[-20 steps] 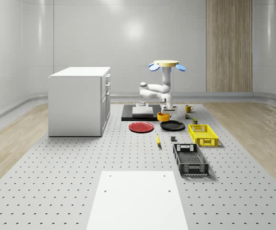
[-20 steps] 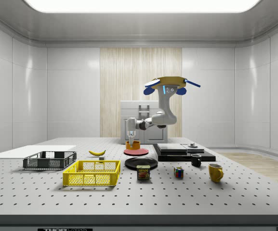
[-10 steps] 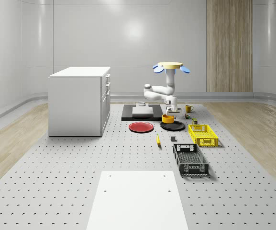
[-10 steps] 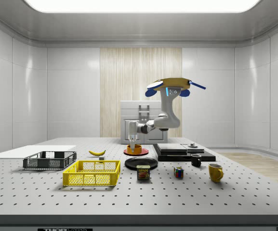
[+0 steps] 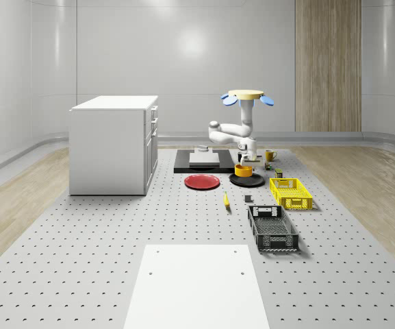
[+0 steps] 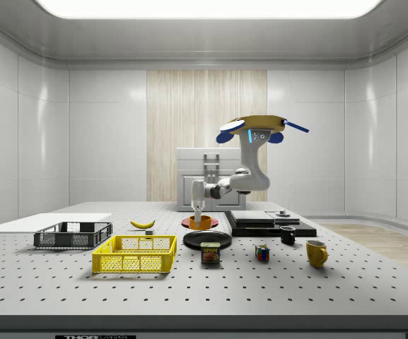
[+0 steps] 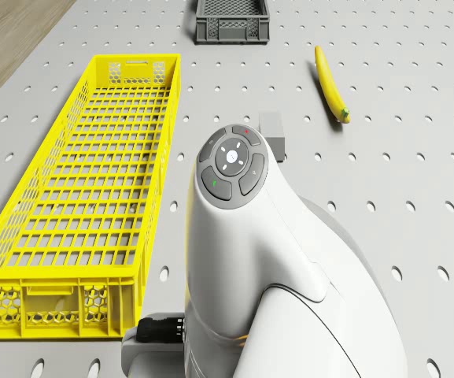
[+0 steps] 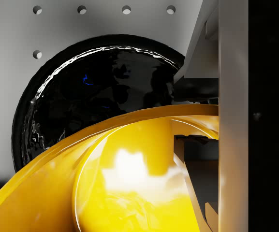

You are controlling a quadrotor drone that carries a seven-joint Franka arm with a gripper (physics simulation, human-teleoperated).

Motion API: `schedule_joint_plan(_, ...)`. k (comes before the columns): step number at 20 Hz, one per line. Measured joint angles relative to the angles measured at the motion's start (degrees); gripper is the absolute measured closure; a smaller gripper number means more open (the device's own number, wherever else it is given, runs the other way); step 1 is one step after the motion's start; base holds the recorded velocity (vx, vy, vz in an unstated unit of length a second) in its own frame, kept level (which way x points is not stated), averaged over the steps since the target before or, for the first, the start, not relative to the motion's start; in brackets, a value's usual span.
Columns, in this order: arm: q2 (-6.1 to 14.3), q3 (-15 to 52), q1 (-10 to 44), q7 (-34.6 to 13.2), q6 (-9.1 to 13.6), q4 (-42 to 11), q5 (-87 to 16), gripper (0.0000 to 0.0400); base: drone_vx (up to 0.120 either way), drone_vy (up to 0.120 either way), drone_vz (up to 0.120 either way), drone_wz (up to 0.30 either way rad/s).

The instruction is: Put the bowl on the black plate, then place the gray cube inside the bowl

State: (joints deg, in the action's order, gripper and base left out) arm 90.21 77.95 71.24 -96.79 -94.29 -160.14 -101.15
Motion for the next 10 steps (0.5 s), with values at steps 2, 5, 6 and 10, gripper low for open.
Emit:
schedule_joint_plan(2,0.0,0.0,0.0,0.0,0.0,0.0,0.0,0.0300,-0.080,0.000,-0.120,0.000)
schedule_joint_plan(5,0.1,0.0,0.0,0.0,-0.1,0.0,0.0,0.0300,-0.080,0.000,-0.093,0.000)
schedule_joint_plan(6,0.1,-0.1,0.0,0.0,-0.1,0.0,0.0,0.0300,0.000,0.000,0.000,0.000)
schedule_joint_plan(10,0.1,-1.3,0.2,0.0,-0.6,0.3,-1.1,0.0300,0.000,0.000,0.000,0.000)
